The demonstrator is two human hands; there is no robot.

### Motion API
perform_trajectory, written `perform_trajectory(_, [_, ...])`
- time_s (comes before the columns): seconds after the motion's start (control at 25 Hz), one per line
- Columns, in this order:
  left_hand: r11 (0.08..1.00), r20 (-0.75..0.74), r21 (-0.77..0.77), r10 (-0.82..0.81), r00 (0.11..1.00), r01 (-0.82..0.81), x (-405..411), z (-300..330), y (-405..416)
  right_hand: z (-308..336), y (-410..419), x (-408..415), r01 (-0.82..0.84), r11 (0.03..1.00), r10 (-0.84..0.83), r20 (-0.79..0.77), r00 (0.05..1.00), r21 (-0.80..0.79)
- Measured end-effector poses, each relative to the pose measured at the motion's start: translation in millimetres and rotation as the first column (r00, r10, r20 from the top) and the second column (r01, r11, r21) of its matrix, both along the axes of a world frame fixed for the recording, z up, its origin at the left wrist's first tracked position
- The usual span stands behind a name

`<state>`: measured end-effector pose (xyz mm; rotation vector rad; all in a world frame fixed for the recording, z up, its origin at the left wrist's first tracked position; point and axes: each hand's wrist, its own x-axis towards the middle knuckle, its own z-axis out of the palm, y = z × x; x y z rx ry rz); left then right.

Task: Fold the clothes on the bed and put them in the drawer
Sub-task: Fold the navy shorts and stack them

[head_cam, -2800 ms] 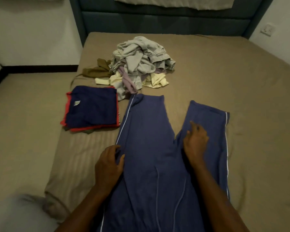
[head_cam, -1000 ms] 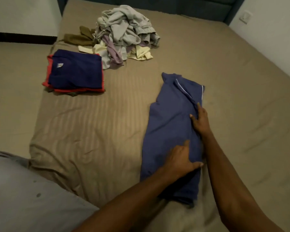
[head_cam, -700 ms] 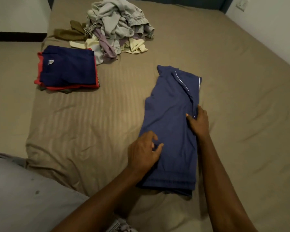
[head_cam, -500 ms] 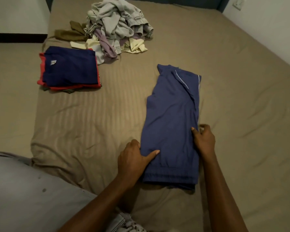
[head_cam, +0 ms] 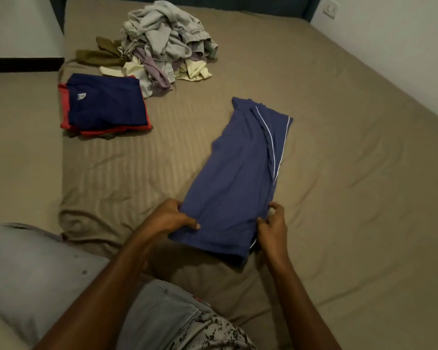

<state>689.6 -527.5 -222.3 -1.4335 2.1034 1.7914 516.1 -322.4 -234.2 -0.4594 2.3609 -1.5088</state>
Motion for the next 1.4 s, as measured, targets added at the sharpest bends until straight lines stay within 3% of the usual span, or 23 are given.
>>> perform_trajectory(0.12, [0.998, 0.052, -0.066, 0.012, 0.999, -0.009, 33.6, -3.5, -5.1, -4.6, 1.9, 27.3, -0.021, 0.999, 0.024, -0.130, 0.991, 0.029])
perform_trajectory(0.2, [0.965, 0.098, -0.263, 0.018, 0.995, 0.009, 33.8, -2.1, 0.1, -2.4, 1.7, 16.2, -0.013, 0.988, 0.033, -0.130, 0.991, 0.155])
perform_trajectory(0.24, [0.912, 0.106, -0.410, 0.039, 0.994, 0.008, 30.9, 4.9, 7.7, 0.1, 3.5, 7.1, -0.044, 0.971, 0.071, -0.107, 0.992, 0.235])
perform_trajectory(0.32, [0.726, -0.024, -0.684, 0.078, 0.997, -0.073, 19.9, 11.5, 21.7, 9.0, 4.5, -13.4, -0.154, 0.915, 0.164, 0.003, 0.986, 0.372])
perform_trajectory(0.4, [0.595, -0.202, -0.790, -0.020, 0.979, -0.150, 0.4, 17.4, 39.0, 18.5, 2.6, -34.2, -0.222, 0.880, 0.202, 0.091, 0.975, 0.420])
perform_trajectory(0.48, [0.580, -0.229, -0.809, -0.158, 0.961, -0.098, -28.1, 16.0, 51.6, 26.8, -13.3, -58.0, -0.096, 0.911, 0.114, -0.021, 0.993, 0.401])
perform_trajectory(0.56, [0.570, -0.192, -0.821, -0.227, 0.955, -0.030, -59.4, 12.2, 56.9, 29.5, -46.2, -89.5, 0.092, 0.921, 0.012, -0.263, 0.965, 0.379])
perform_trajectory(0.64, [0.489, -0.153, -0.872, -0.270, 0.951, -0.002, -93.5, 0.9, 50.4, 24.5, -92.7, -128.9, 0.122, 0.906, 0.080, -0.449, 0.890, 0.405])
perform_trajectory(0.76, [0.384, -0.032, -0.915, -0.372, 0.928, 0.122, -139.1, -22.5, 43.6, 10.5, -159.0, -195.7, 0.071, 0.864, 0.260, -0.564, 0.784, 0.498])
perform_trajectory(0.92, [0.388, 0.064, -0.878, -0.485, 0.872, 0.280, -170.4, -44.7, 49.4, -0.5, -219.9, -273.5, 0.052, 0.785, 0.400, -0.569, 0.718, 0.617])
perform_trajectory(1.04, [0.346, 0.094, -0.880, -0.546, 0.832, 0.326, -163.8, -47.4, 51.1, -0.7, -238.6, -312.0, 0.058, 0.789, 0.388, -0.570, 0.724, 0.611])
perform_trajectory(1.28, [0.253, 0.177, -0.874, -0.630, 0.756, 0.415, -156.0, -40.5, 50.9, -5.3, -191.9, -366.8, 0.226, 0.811, 0.066, -0.467, 0.882, 0.540])
perform_trajectory(1.4, [0.220, 0.209, -0.862, -0.667, 0.715, 0.457, -153.4, -37.8, 50.6, -6.0, -188.4, -369.9, 0.217, 0.874, -0.010, -0.431, 0.903, 0.434])
